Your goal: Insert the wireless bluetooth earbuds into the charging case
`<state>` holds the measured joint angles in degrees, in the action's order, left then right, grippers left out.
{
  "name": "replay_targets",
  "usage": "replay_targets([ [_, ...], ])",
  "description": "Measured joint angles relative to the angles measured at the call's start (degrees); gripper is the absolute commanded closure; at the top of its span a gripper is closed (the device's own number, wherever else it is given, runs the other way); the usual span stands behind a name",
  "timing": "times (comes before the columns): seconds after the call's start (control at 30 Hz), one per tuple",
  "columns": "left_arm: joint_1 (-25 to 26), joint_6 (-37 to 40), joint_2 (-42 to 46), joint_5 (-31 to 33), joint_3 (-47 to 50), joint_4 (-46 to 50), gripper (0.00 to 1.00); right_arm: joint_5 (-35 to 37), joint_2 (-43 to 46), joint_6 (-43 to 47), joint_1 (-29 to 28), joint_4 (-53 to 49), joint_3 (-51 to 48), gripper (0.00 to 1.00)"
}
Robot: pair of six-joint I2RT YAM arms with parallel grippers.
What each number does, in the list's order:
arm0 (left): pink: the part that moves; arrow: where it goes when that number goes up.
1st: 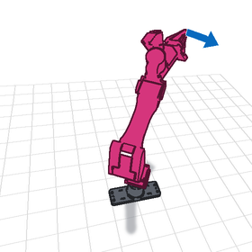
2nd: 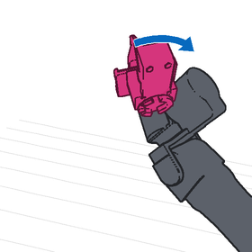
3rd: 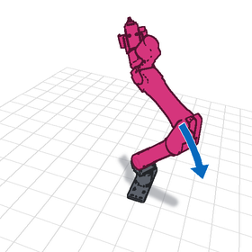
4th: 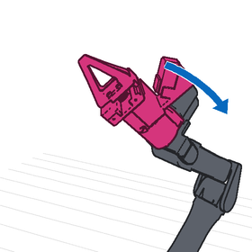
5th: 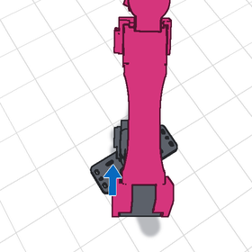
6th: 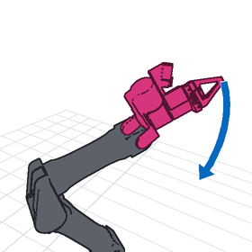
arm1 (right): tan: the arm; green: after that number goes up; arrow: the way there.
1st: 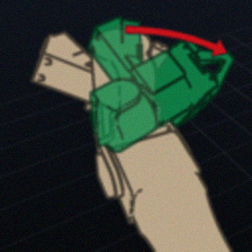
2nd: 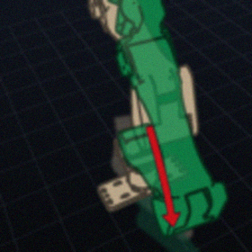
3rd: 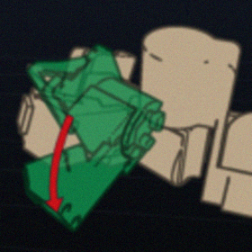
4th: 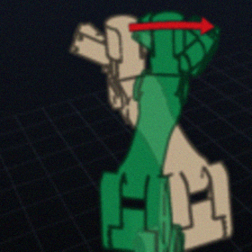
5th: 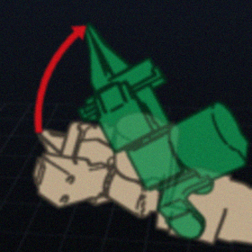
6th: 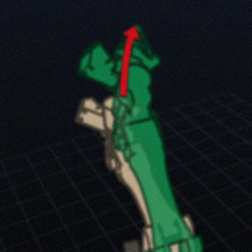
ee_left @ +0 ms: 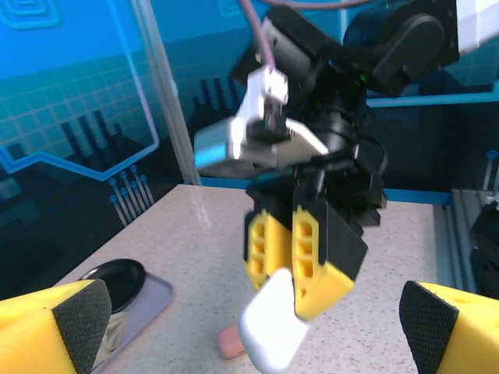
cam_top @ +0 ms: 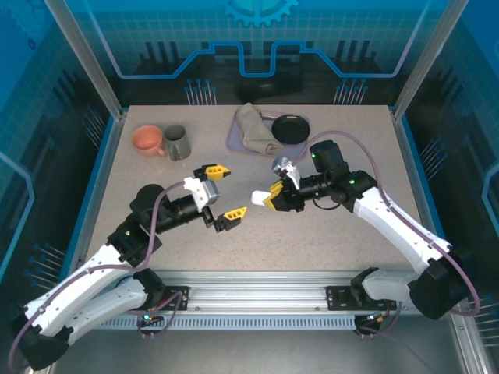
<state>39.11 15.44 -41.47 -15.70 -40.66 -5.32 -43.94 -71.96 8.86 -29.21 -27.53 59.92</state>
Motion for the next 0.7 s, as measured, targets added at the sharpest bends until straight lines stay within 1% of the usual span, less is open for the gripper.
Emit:
replay_targets([
  [0.17,0.0,0.0,2.4,4.4,-0.1,3.3,0.01,0.7,-5.2,-8.9,-0.4,2.8,-2.6,0.81],
  [0.4,0.0,-0.4,2.6,8.0,-1.0,5.4,0.01,5.3,-11.6,-19.0,-1.2,6.0,-5.6,0.81],
  [0.7,0.0,-0.5,2.6,9.6,-1.2,5.9,0.01,9.9,-23.1,-26.0,-1.5,6.0,-5.3,0.81],
])
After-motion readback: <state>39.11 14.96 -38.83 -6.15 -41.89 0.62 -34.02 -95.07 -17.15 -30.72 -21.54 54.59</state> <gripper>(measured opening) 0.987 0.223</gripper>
